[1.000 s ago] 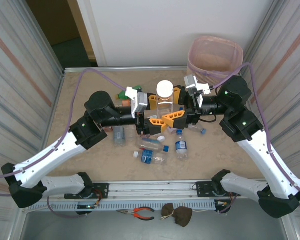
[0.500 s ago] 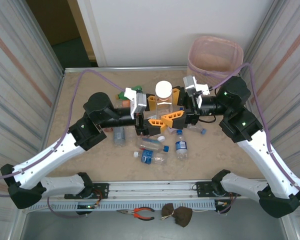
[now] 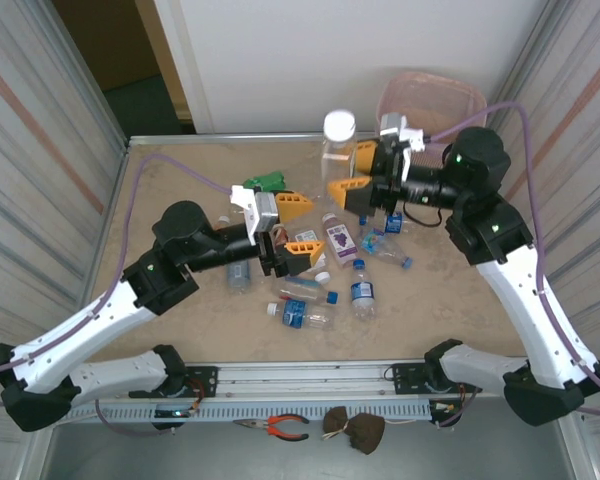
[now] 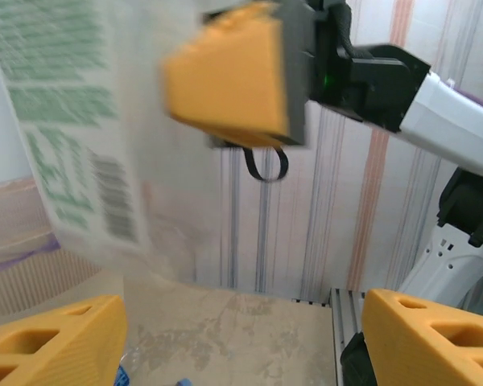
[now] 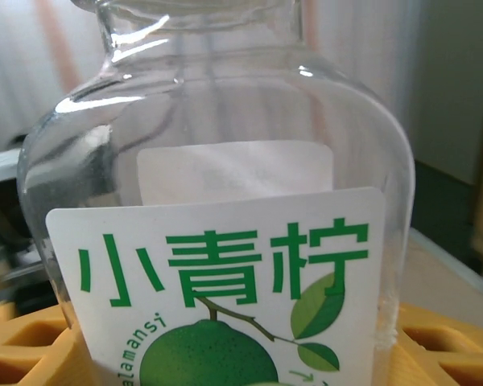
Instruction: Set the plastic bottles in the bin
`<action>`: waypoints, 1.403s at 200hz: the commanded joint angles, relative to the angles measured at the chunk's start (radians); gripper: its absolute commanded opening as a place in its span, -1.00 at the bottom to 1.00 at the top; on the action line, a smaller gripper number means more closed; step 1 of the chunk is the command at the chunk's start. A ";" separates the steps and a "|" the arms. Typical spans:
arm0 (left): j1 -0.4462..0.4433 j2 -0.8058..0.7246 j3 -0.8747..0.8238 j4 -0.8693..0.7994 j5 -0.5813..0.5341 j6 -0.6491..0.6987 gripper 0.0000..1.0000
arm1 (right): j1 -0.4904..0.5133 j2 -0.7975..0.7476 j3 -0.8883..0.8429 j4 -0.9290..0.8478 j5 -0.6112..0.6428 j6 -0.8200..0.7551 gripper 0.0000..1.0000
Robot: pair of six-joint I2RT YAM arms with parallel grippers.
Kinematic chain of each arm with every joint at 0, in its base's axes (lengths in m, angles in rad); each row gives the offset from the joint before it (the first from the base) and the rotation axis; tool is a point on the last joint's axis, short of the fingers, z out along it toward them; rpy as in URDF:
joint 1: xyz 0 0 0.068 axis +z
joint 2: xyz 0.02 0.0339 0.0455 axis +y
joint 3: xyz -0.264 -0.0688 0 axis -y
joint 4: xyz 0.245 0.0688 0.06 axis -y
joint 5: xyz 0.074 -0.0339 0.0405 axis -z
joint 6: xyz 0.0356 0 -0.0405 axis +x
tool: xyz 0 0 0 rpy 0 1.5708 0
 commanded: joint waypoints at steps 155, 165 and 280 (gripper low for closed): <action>-0.001 -0.053 -0.057 -0.164 -0.175 0.015 0.52 | -0.458 0.863 1.001 -0.888 0.822 0.097 -0.03; -0.001 -0.056 -0.060 -0.164 -0.179 0.013 0.52 | -0.458 0.907 1.035 -0.927 0.865 0.085 -0.03; 0.001 -0.038 -0.066 -0.158 -0.180 0.005 0.51 | -0.470 1.162 1.065 -1.005 1.039 0.005 -0.03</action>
